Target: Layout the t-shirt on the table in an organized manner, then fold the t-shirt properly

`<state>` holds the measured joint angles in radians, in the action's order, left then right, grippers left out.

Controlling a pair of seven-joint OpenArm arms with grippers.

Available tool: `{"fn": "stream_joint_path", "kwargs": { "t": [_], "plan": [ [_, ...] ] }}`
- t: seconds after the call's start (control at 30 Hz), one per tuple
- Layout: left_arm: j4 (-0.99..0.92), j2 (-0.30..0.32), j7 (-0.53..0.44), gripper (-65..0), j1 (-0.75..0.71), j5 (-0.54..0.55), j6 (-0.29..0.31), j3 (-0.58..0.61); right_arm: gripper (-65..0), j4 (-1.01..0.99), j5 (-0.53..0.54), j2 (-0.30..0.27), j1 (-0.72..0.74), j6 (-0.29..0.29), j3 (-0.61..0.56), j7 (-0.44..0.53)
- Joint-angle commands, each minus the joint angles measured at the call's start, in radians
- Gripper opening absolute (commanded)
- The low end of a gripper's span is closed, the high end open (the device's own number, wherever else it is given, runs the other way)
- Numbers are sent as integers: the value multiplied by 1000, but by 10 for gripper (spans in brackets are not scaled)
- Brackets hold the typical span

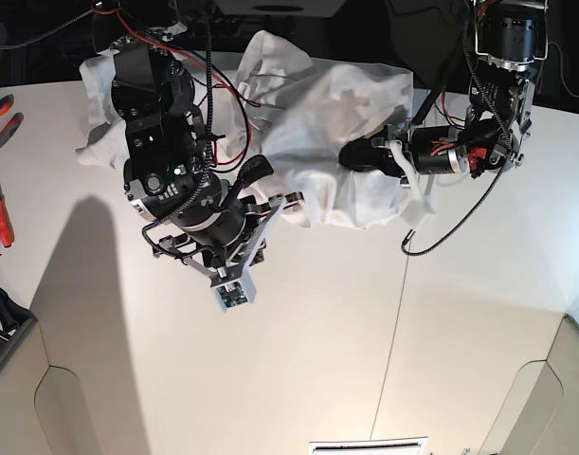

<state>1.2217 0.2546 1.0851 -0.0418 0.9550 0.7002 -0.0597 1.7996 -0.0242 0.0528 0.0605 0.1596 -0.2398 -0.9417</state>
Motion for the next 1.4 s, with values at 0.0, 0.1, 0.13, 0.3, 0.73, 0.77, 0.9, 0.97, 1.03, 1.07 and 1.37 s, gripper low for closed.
{"fn": "stream_joint_path", "kwargs": {
  "t": [0.0,0.1,0.13,0.3,0.73,0.77,0.9,0.97,1.03,1.07,1.37],
  "plan": [
    [14,9,-61,-650,11,-55,-2,-4,-650,29,-11,5,10,-5,15,14],
    [14,10,-176,-650,11,-201,-2,-4,-650,55,-14,5,8,-4,69,-25],
    [14,10,-201,-650,11,-227,-2,-4,-650,66,-13,5,8,-3,93,-38],
    [14,9,-249,-650,12,-301,-30,-5,-650,100,61,-42,-25,14,221,-47],
    [14,9,-334,-650,67,-479,-202,-5,-650,100,539,-158,-141,238,755,-123],
    [14,9,-334,-650,74,-478,-203,-5,-650,100,586,-158,-141,261,792,-133],
    [14,9,-334,-650,81,-478,-203,-5,-650,100,653,-158,-143,310,874,-163],
    [14,9,-334,-650,80,-478,-203,-5,-532,100,653,-158,-158,320,872,-158],
    [14,9,-334,-650,80,-478,-203,-5,-309,94,652,-158,-184,320,850,-125],
    [14,9,-335,-650,81,-477,-203,-5,-265,86,651,-158,-199,320,832,-102],
    [14,9,-341,-650,80,-477,-195,-5,-253,-33,603,-158,-227,315,721,-10]
  ]
}}
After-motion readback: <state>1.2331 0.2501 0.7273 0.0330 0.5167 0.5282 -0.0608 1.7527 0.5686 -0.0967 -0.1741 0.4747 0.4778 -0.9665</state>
